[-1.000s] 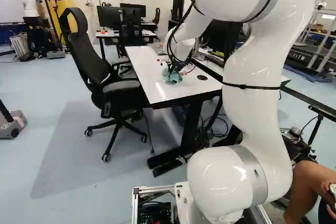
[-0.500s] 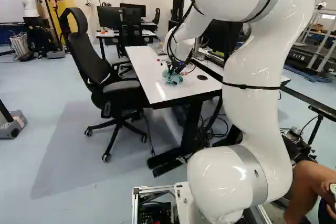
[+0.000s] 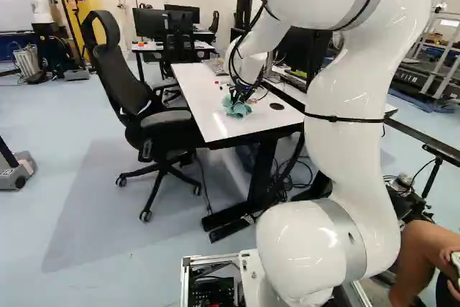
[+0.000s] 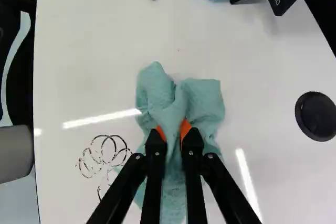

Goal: Clean the table with the green towel

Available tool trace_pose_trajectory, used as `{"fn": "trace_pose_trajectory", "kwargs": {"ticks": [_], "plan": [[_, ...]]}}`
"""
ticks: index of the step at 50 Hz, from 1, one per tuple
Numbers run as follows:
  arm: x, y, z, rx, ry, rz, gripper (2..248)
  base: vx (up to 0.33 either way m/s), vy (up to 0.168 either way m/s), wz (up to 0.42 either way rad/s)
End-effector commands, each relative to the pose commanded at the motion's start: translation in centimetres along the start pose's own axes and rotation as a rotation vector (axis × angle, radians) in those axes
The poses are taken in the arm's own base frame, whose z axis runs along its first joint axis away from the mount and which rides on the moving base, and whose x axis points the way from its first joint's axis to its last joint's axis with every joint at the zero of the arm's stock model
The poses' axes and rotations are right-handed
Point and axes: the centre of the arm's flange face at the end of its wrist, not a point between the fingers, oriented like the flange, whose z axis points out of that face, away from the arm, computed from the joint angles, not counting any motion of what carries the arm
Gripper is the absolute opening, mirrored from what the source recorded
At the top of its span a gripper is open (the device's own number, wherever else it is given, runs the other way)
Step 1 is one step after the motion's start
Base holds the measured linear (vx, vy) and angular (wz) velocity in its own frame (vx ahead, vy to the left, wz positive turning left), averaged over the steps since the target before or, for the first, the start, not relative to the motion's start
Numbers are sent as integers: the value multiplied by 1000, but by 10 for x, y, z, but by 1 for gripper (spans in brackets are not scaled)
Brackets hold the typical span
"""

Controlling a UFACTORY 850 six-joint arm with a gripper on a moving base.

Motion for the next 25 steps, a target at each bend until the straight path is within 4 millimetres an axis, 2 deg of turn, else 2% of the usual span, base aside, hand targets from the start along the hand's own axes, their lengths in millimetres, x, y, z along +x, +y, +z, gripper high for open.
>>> {"fn": "trace_pose_trajectory", "kwargs": {"ticks": [25], "plan": [[0,0,0,0,-3,0,46,0,0,0]]}}
